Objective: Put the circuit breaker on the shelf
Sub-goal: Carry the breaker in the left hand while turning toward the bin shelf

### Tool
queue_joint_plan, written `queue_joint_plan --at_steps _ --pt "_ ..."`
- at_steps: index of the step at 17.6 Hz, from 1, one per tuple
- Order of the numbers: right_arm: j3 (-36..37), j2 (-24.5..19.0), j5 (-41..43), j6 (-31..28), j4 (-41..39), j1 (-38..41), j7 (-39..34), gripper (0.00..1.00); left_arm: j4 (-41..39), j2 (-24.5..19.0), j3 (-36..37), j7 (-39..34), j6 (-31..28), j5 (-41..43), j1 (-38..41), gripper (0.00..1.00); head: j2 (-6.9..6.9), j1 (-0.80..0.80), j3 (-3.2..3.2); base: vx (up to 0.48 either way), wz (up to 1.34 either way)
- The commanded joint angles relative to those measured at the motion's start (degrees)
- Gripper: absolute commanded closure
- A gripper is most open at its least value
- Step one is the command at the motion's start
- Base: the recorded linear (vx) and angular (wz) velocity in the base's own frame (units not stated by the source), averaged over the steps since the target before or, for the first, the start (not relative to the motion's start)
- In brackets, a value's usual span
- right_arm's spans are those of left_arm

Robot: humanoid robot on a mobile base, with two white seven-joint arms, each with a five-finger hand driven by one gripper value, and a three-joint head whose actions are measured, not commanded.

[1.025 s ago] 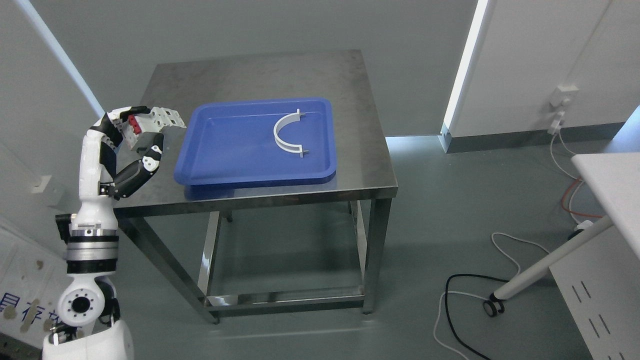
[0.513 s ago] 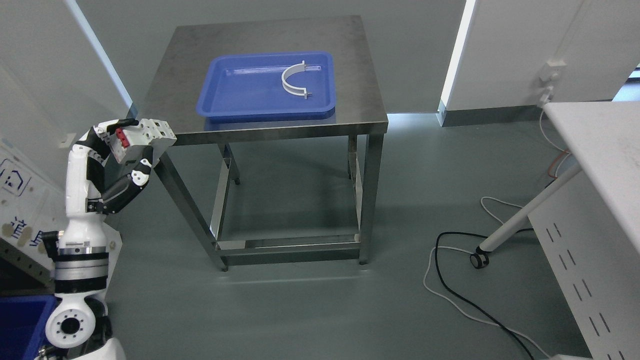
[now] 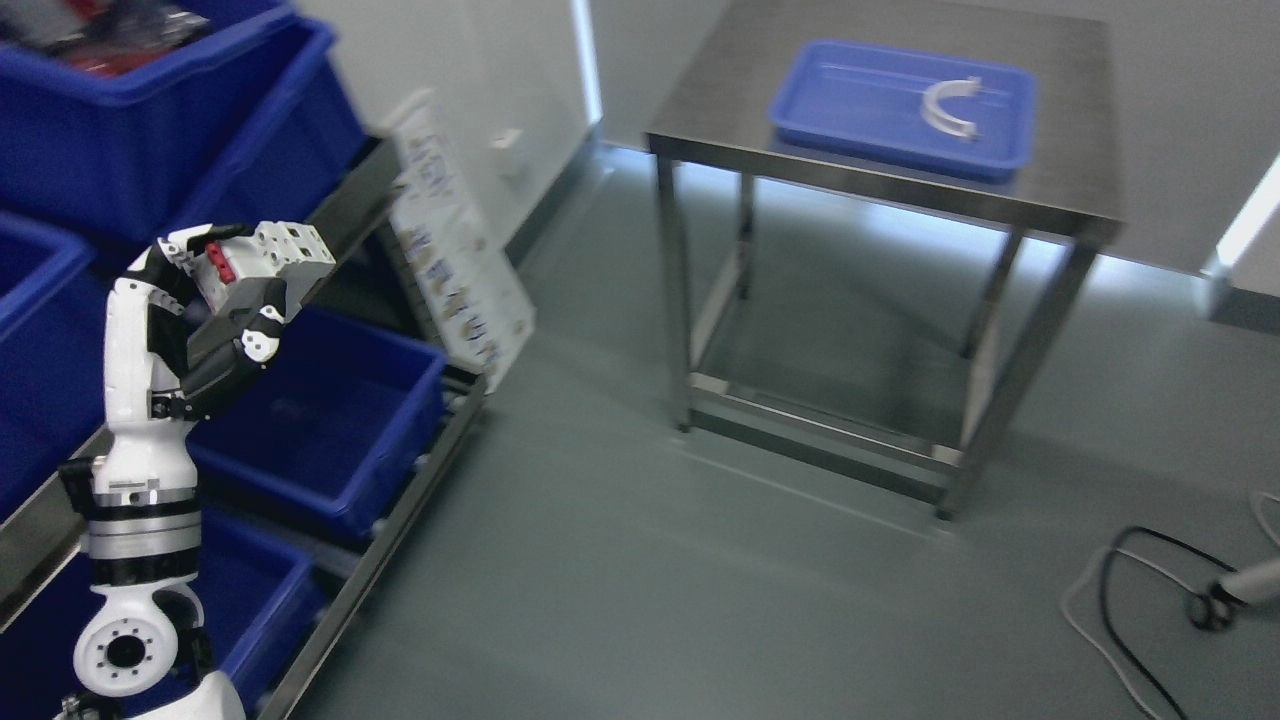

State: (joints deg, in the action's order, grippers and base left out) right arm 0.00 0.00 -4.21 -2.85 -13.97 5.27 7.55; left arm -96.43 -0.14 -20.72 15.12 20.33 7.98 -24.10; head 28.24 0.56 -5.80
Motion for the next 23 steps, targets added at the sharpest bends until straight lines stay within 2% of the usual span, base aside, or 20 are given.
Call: queue_joint_plan --at_steps 1,6,11,15,18,21,23 --pt "-1.1 1.0 0.0 -1.7 0.0 0.0 0.3 0.00 -1.3 -0.9 2.4 -0.1 -0.5 -0.2 -5.3 0.90 0.00 0.00 0.00 -0.274 1.25" --pt "-1.1 1.0 0.0 -1.7 0.0 0.0 0.3 0.00 -1.0 -0.9 3.8 -0.4 -1.7 -0.2 -5.4 0.90 0.00 0.00 0.00 -0.253 1.57" --pt "-1.1 1.0 0.0 -1.7 0.0 0.0 0.2 0.00 1.9 -0.9 4.0 0.0 -1.9 -0.2 -5.9 0.90 -0.02 0.00 0.00 -0.050 1.38" --pt "-1.1 1.0 0.0 -1.7 0.0 0.0 0.3 0.00 7.3 -0.9 3.7 0.1 -2.0 0.0 -11.6 0.90 -0.02 0.00 0.00 0.108 0.79" --pt "-1.1 1.0 0.0 -1.7 0.0 0.0 0.2 0.00 15.2 -9.0 4.8 0.6 -4.1 0.3 -17.3 0.89 -0.03 0.00 0.00 0.170 0.43" --pt "-1.1 1.0 0.0 -1.6 0.0 0.0 0.3 0.00 27.4 -18.3 9.8 4.1 -4.7 3.0 -23.1 0.89 -0.03 0.00 0.00 0.184 0.20" --pt "-1.1 1.0 0.0 -1.6 0.0 0.0 0.2 0.00 33.6 -21.4 13.0 5.0 -4.7 7.5 -25.3 0.88 -0.03 0.00 0.00 0.198 -0.01"
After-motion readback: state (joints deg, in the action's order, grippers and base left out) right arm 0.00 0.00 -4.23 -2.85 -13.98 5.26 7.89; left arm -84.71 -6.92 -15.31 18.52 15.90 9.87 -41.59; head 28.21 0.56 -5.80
